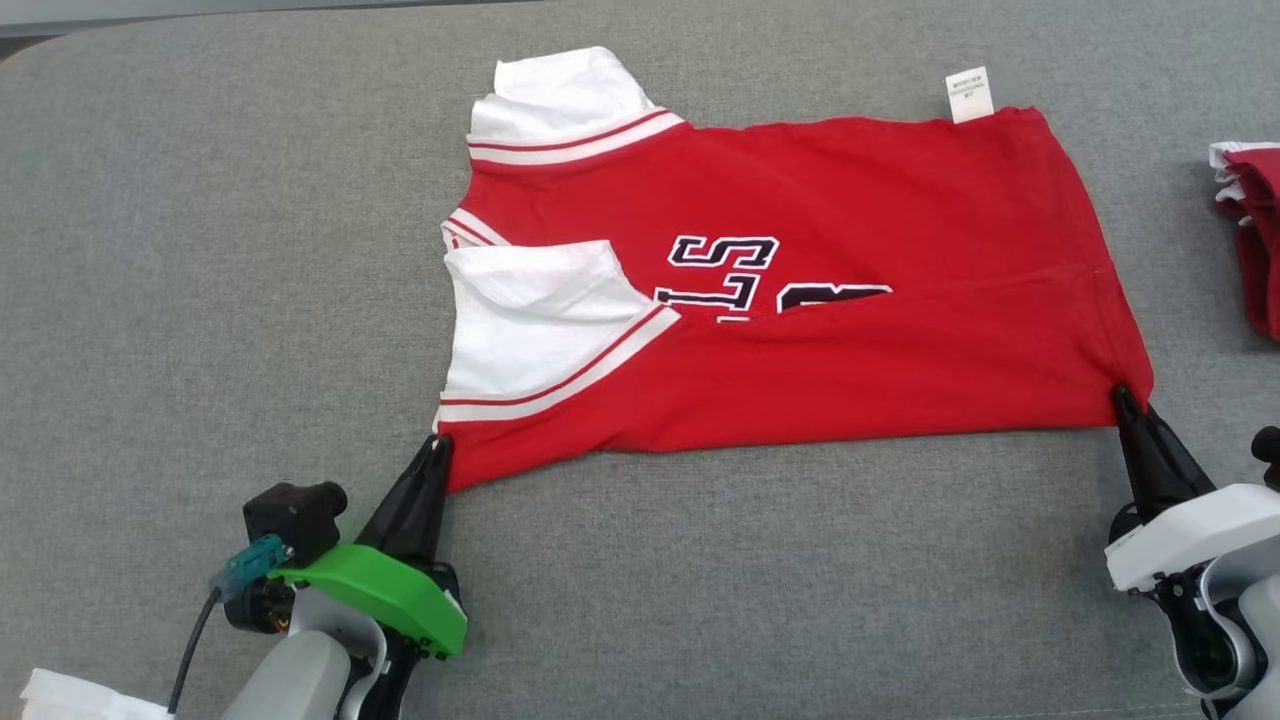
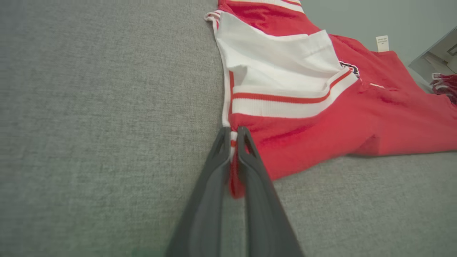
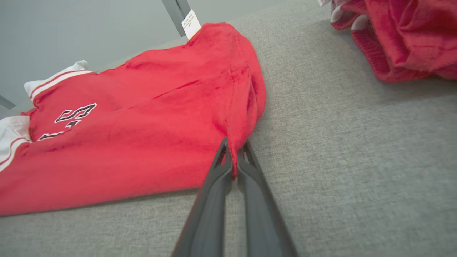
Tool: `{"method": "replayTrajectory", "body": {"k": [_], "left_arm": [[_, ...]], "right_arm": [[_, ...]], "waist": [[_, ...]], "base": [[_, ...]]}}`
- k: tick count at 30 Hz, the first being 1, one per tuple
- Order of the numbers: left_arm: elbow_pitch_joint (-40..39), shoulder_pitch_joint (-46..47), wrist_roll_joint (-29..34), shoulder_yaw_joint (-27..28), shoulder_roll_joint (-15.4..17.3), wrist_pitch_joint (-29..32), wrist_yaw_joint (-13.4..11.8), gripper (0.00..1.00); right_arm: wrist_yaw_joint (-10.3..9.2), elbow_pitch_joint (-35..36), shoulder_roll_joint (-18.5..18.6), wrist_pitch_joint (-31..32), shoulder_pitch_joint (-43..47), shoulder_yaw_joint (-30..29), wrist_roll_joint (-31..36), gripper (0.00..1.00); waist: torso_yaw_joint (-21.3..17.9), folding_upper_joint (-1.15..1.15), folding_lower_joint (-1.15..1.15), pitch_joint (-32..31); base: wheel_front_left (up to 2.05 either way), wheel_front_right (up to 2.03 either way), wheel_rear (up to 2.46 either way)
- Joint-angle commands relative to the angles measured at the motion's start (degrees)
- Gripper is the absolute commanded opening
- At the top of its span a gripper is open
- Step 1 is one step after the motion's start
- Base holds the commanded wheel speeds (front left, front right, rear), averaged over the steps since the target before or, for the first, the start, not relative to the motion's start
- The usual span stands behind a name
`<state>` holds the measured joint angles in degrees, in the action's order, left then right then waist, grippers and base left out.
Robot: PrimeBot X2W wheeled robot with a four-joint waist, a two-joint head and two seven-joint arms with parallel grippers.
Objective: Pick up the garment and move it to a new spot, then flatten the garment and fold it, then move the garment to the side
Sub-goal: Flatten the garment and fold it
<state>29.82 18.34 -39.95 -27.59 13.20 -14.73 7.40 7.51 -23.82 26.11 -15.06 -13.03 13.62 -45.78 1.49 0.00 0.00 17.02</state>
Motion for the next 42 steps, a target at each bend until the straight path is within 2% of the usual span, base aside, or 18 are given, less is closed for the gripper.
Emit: {"method": "replayTrajectory", "body": {"k": [1, 7, 13, 18, 25, 26, 27, 28, 29, 31, 34, 38, 42], "left_arm": [[-0.72, -0.93, -0.65, 0.08, 0.77, -0.30, 0.13, 0.00], [-5.74, -5.09, -2.08, -0.43, 3.61, -0.36, 0.13, 0.00], [-9.53, -9.11, -3.91, -1.66, 5.97, 2.44, 0.05, 0.00], [-11.93, -12.15, -5.08, -2.75, 6.35, 4.14, -0.31, 0.00], [-14.10, -14.47, -6.20, -3.06, 6.01, 6.47, -2.32, 0.00], [-14.16, -14.49, -6.55, -2.75, 5.76, 6.60, -2.82, 0.07], [-14.24, -14.47, -6.61, -2.60, 5.67, 6.65, -3.20, 0.33], [-14.17, -14.27, -6.43, -2.51, 5.76, 6.85, -3.71, 0.75], [-13.87, -14.05, -6.42, -2.09, 5.77, 6.79, -4.60, 1.00], [-13.52, -13.52, -6.34, -1.34, 5.90, 6.67, -6.08, 1.00], [-14.44, -11.95, -6.77, -0.10, 6.43, 6.51, -6.83, 1.00], [-17.18, -7.81, -7.99, 2.07, 7.94, 7.94, -6.65, 1.00], [-18.90, 0.57, -9.20, 4.11, 9.71, 12.19, -5.87, 1.00]], "right_arm": [[-0.05, 0.34, 0.61, -0.16, 0.95, -0.35, -0.31, 0.00], [-0.05, 3.20, 2.33, -0.16, 4.22, -0.68, -0.21, 0.00], [-0.07, 4.68, 4.52, -0.16, 8.29, -1.10, -0.06, 0.00], [-0.07, 5.39, 5.43, -0.16, 12.04, -1.18, 0.81, 0.00], [-0.07, 6.11, 5.14, -0.16, 14.85, -2.07, 1.06, 0.00], [-0.07, 6.10, 4.93, -0.17, 14.62, -2.30, 1.44, 0.26], [-0.08, 6.08, 4.63, -0.17, 14.21, -2.81, 2.09, 0.50], [-0.08, 5.90, 4.39, -0.17, 13.60, -3.49, 2.83, 1.00], [-0.07, 6.00, 3.95, -0.17, 13.05, -4.09, 3.37, 1.00], [-0.06, 6.93, 2.63, -0.17, 12.53, -5.57, 3.97, 1.00], [-0.06, 9.12, 2.00, -0.17, 12.18, -7.37, 4.96, 1.00], [-0.06, 11.95, 1.20, -0.17, 11.34, -8.90, 5.48, 1.00], [-0.06, 13.01, 1.37, -0.17, 9.10, -7.69, 6.02, 1.00]], "waist": [[-0.05, 0.00, 0.00, -0.32], [0.11, 0.00, 0.00, -0.66], [0.39, 0.00, 0.00, -0.52], [0.39, 0.00, 0.00, -0.53], [-0.20, 0.00, 0.00, -0.30], [-0.35, 0.00, 0.00, -0.25], [-0.52, 0.00, 0.00, -0.25], [-0.66, 0.00, 0.00, -0.27], [-0.79, 0.00, 0.00, -0.39], [-1.02, 0.00, 0.00, -0.74], [-1.39, 0.00, 0.00, -1.13], [-1.86, 0.00, 0.00, -0.95], [-2.45, 0.00, 0.00, 0.60]], "base": [[0.00, 0.00, 0.00], [0.00, 0.00, 0.00], [0.00, 0.00, 0.00], [0.00, 0.00, 0.00], [0.00, 0.00, 0.00], [0.00, 0.00, 0.00], [0.00, 0.00, 0.00], [0.00, 0.00, 0.00], [0.00, 0.00, 0.00], [0.00, 0.00, 0.00], [0.00, 0.00, 0.00], [0.00, 0.00, 0.00], [0.00, 0.00, 0.00]]}}
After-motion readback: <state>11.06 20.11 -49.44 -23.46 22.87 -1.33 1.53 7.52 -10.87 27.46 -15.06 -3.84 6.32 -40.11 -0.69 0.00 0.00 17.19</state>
